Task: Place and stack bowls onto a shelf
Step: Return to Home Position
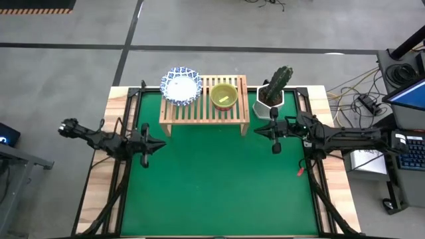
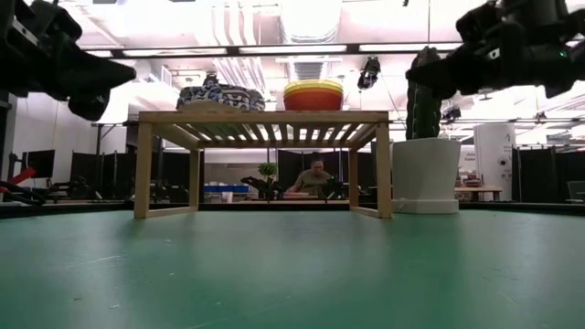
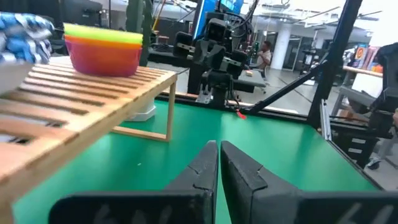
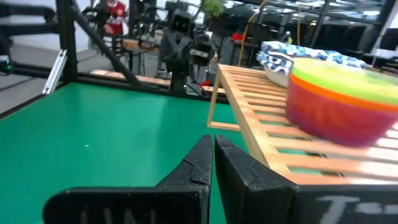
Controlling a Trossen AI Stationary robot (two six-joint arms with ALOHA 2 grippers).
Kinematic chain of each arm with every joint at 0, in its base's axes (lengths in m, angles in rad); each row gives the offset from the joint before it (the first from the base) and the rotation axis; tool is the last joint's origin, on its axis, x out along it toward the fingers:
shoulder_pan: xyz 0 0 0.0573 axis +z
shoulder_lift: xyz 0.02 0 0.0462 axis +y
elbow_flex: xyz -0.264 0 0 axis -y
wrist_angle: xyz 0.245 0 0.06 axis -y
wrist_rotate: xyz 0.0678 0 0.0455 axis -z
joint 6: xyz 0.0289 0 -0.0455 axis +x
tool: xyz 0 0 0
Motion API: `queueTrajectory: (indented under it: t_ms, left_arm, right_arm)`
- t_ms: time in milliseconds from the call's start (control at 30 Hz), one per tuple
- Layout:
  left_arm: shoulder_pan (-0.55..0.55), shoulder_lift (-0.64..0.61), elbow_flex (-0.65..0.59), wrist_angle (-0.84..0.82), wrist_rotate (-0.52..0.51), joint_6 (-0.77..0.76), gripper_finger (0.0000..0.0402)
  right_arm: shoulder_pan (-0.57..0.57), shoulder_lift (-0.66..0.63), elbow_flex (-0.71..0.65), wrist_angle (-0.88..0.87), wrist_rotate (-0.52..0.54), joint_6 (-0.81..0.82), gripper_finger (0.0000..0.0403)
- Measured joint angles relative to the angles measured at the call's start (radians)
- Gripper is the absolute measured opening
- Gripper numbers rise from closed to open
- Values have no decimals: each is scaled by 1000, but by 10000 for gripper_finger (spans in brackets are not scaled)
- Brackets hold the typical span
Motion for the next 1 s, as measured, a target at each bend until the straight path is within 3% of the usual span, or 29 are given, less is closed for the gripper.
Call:
queueTrajectory:
  t_ms: [133,500,767,1000]
  left_arm:
    - [0,-1,-31,75,21,10,0]
    - [0,-3,-32,73,7,32,0]
    - [0,-2,-32,68,-17,48,0]
    - [0,-1,-32,67,-20,52,0]
  right_arm:
    - [-33,-55,-55,20,0,24,9]
    - [-94,-175,-197,117,-2,43,9]
    - [-95,-250,-197,91,-7,34,9]
    - [-107,-422,-197,-49,-6,54,9]
